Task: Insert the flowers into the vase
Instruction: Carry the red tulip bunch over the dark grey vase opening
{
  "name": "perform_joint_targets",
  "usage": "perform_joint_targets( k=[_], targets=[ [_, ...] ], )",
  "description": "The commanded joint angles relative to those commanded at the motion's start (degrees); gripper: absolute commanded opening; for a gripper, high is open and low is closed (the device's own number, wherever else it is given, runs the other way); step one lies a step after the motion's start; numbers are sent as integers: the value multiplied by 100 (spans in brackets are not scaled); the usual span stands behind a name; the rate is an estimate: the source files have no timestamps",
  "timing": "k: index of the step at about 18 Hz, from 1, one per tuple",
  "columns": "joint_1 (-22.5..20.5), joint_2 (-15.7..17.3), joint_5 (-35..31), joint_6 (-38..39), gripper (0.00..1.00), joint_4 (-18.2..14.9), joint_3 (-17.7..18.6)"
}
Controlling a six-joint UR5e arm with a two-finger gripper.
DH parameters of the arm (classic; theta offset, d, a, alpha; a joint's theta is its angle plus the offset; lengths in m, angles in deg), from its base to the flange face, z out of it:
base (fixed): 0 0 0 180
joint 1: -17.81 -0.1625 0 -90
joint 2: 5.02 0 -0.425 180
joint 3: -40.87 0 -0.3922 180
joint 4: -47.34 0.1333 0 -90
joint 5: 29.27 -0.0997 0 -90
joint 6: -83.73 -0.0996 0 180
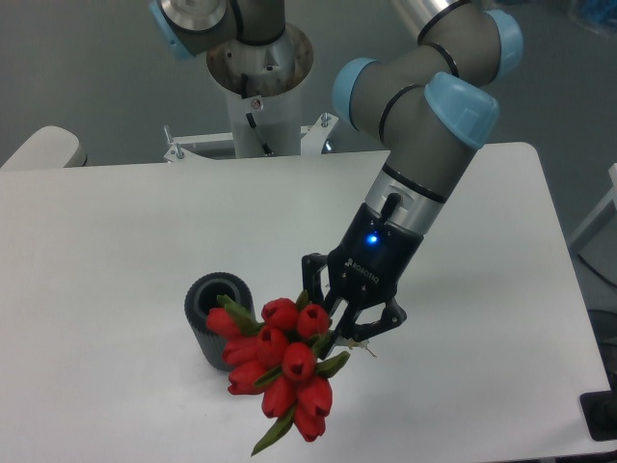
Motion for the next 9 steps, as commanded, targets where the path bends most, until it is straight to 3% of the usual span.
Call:
perform_joint_targets(
  k=[9],
  targets=[
    [61,263,931,97,11,18,219]
  ],
)
